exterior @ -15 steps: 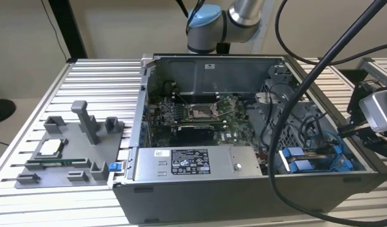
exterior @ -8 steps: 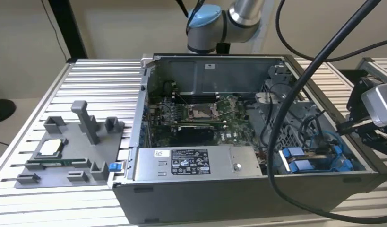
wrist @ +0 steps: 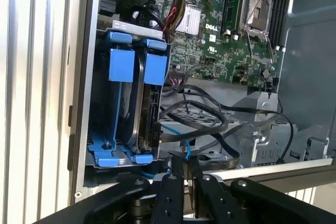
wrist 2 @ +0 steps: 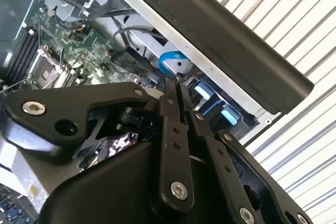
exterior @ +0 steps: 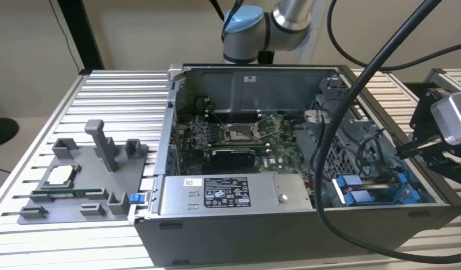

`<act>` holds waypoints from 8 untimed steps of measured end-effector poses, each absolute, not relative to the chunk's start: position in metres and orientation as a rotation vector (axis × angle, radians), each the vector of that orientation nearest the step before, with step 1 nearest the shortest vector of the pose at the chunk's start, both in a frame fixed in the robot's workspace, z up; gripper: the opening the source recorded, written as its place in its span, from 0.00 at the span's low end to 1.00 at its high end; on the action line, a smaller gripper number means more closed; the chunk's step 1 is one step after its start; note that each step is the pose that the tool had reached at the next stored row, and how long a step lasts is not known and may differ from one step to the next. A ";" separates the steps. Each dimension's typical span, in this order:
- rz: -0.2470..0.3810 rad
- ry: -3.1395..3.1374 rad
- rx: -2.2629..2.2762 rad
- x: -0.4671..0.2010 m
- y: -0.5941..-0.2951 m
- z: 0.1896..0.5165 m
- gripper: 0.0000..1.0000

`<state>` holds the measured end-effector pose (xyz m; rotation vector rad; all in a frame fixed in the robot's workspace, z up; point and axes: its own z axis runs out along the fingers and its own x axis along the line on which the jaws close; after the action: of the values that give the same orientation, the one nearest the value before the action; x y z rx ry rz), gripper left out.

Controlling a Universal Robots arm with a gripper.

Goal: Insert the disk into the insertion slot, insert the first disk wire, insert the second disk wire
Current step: 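Insert the second disk wire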

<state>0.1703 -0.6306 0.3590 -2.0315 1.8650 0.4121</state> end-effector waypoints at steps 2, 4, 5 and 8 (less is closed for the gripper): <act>0.423 1.871 -2.033 0.169 -0.630 0.360 0.00; 0.435 1.877 -2.035 0.167 -0.630 0.361 0.00; 0.443 1.881 -2.036 0.166 -0.630 0.361 0.00; 0.454 1.893 -2.041 0.164 -0.630 0.361 0.00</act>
<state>0.1637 -0.6301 0.3613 -2.0411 1.8925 0.4538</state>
